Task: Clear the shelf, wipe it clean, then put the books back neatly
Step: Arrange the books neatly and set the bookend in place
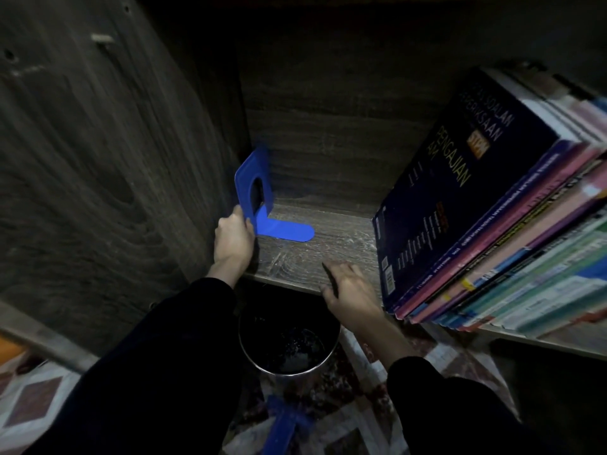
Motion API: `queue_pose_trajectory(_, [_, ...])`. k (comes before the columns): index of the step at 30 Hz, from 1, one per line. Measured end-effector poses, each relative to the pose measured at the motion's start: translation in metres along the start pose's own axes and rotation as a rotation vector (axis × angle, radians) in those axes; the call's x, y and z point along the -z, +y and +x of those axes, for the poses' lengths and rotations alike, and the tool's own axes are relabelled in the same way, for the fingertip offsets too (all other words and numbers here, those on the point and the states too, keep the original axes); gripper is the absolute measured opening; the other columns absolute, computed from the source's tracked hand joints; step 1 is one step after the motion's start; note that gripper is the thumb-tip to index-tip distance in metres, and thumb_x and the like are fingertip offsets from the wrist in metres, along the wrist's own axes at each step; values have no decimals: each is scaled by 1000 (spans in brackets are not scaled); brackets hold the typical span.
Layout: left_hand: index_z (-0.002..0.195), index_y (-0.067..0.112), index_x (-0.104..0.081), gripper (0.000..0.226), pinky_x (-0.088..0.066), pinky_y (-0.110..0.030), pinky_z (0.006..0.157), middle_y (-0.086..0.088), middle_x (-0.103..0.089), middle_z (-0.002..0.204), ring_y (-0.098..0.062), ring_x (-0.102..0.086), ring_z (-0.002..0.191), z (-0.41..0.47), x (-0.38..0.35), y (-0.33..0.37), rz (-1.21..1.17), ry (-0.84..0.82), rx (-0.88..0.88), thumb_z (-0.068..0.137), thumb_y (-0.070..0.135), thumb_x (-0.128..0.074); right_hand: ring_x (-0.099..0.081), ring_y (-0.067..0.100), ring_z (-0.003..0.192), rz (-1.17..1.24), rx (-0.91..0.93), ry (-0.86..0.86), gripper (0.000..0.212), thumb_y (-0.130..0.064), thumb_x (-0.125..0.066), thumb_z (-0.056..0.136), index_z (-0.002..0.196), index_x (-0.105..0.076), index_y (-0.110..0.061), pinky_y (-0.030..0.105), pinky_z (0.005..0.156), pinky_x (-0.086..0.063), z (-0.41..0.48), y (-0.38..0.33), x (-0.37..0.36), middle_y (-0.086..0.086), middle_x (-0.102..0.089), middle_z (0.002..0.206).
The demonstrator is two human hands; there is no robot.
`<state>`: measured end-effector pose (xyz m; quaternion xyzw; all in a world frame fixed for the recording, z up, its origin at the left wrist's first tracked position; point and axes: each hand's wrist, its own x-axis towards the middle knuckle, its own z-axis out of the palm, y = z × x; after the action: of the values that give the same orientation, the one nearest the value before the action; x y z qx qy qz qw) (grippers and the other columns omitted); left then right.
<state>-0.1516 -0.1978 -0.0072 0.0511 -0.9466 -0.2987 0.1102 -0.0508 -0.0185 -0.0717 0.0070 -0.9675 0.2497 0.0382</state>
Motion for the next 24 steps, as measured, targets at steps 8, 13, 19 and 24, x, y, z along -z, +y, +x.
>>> queue_pose_trajectory(8, [100, 0, -63, 52, -49, -42, 82, -22, -65, 105, -40, -61, 101, 2, 22, 1, 117, -165, 176, 81, 49, -69, -38, 20, 127, 192, 46, 51, 36, -19, -48, 96, 132, -53, -19, 31, 107, -30, -5, -22, 49, 2, -53, 133])
queue_pose_trajectory(13, [72, 19, -58, 26, -50, -35, 79, -14, -68, 92, -34, -63, 95, -45, 38, 64, 14, -256, -86, 85, 40, -64, -54, 17, 85, 330, 235, 686, 33, -5, -42, 77, 91, -72, -10, 27, 76, -43, -49, -45, 119, 0, -66, 84])
queue_pose_trajectory(19, [114, 20, -65, 29, -42, -23, 93, 2, -67, 110, -15, -58, 106, -110, 60, 197, -488, -70, -798, 86, 17, -60, -47, 24, 90, 169, 92, 1278, 32, 7, -48, 70, 95, -65, -4, 25, 83, -33, -92, -28, 194, 12, -58, 91])
queue_pose_trajectory(24, [129, 23, -59, 39, -26, -28, 112, 5, -57, 134, -18, -38, 133, -135, 52, 247, -419, -145, -1069, 90, 25, -53, -44, 28, 114, 166, -110, 1231, 57, 7, -45, 66, 121, -53, -3, 35, 100, -31, -99, -5, 213, 13, -54, 122])
